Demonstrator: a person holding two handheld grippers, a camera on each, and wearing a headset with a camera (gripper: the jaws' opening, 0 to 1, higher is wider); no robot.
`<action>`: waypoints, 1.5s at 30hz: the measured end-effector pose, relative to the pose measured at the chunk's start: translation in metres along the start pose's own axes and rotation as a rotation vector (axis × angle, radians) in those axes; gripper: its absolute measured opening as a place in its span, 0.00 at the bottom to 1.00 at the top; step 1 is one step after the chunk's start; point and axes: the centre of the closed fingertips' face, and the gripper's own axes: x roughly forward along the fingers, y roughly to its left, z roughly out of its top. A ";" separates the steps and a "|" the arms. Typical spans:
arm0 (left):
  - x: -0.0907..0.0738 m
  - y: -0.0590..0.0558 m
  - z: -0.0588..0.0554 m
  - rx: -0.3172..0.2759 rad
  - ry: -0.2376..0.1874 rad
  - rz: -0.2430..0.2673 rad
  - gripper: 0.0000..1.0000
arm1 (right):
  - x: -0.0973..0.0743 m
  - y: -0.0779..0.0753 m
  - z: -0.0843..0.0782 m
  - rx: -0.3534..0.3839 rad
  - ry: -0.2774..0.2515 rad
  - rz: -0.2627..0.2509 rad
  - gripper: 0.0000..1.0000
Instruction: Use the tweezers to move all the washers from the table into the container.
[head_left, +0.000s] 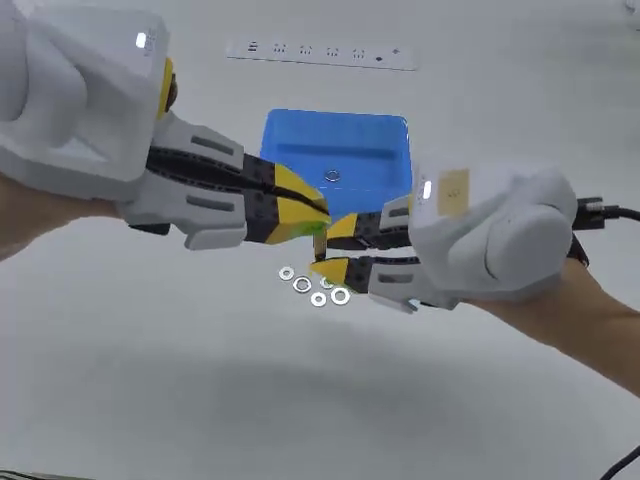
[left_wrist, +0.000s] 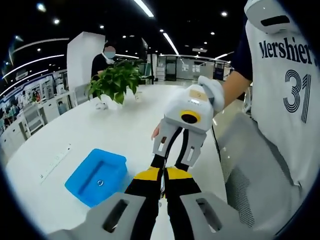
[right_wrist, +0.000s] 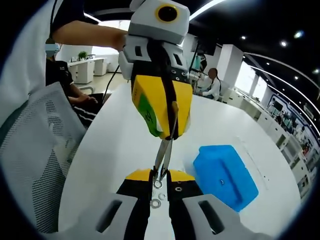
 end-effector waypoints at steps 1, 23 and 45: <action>0.000 -0.002 -0.002 -0.014 -0.004 -0.001 0.06 | 0.001 0.002 0.000 0.003 -0.002 0.002 0.12; 0.013 -0.002 -0.028 -0.045 -0.014 -0.010 0.06 | 0.014 0.011 -0.029 0.046 0.041 0.007 0.12; 0.017 0.003 -0.043 -0.057 -0.001 -0.015 0.06 | 0.026 0.012 -0.039 0.050 0.058 0.035 0.12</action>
